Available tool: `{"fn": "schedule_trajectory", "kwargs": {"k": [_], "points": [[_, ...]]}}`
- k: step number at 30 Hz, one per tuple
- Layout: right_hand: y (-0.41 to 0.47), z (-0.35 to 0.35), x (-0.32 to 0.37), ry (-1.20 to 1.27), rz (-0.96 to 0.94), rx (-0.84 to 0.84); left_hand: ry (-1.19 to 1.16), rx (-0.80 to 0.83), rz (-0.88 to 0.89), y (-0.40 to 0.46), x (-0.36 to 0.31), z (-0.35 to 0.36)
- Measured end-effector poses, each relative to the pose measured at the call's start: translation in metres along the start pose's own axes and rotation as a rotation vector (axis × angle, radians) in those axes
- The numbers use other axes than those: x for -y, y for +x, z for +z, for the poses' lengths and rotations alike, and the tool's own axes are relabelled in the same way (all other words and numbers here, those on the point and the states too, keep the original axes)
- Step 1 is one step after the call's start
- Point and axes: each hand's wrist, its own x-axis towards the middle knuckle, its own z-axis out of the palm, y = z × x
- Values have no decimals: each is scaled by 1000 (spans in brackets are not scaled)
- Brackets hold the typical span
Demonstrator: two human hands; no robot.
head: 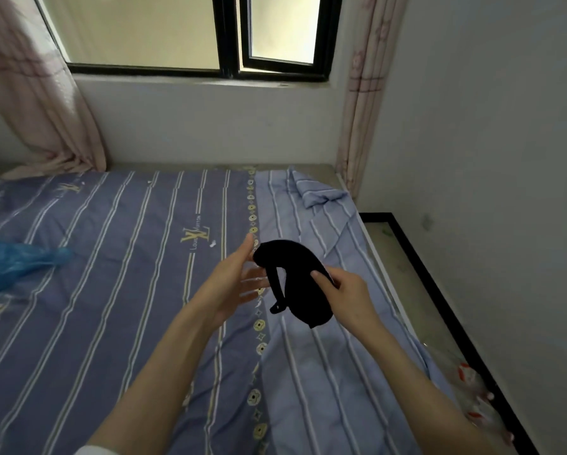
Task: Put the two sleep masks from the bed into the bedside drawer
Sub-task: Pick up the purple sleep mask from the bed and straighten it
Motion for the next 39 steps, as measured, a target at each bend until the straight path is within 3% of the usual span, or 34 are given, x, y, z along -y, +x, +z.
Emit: {"fn": "schedule_trajectory", "kwargs": {"k": [3,5,8,10,16,21,26,31,33,36,39], "points": [[-2,0,4,76,71,16,-7,-23,54,-3,-2,4],[-3,-2,7,353,220,15,-48,-25,76,-5,1,5],[-5,-7,5,874,462,172,88,-84,122,-9,7,6],[-5,-8,3,1026,530,236,214,-130,173,-10,10,8],[3,5,14,1161,527,172,399,-146,283,-13,10,13],[6,10,17,1137,491,26,174,-147,182,-16,14,11],[11,7,17,1147,511,-5,206,48,9,-18,20,2],[18,5,14,1207,534,-14,236,194,17,-23,23,-18],[21,5,11,1249,559,-55,81,163,46,-26,22,-30],[24,9,7,1319,626,-122,-455,-14,137,-32,20,-50],[23,29,13,1359,671,-67,-730,-159,274,-46,21,-67]]}}
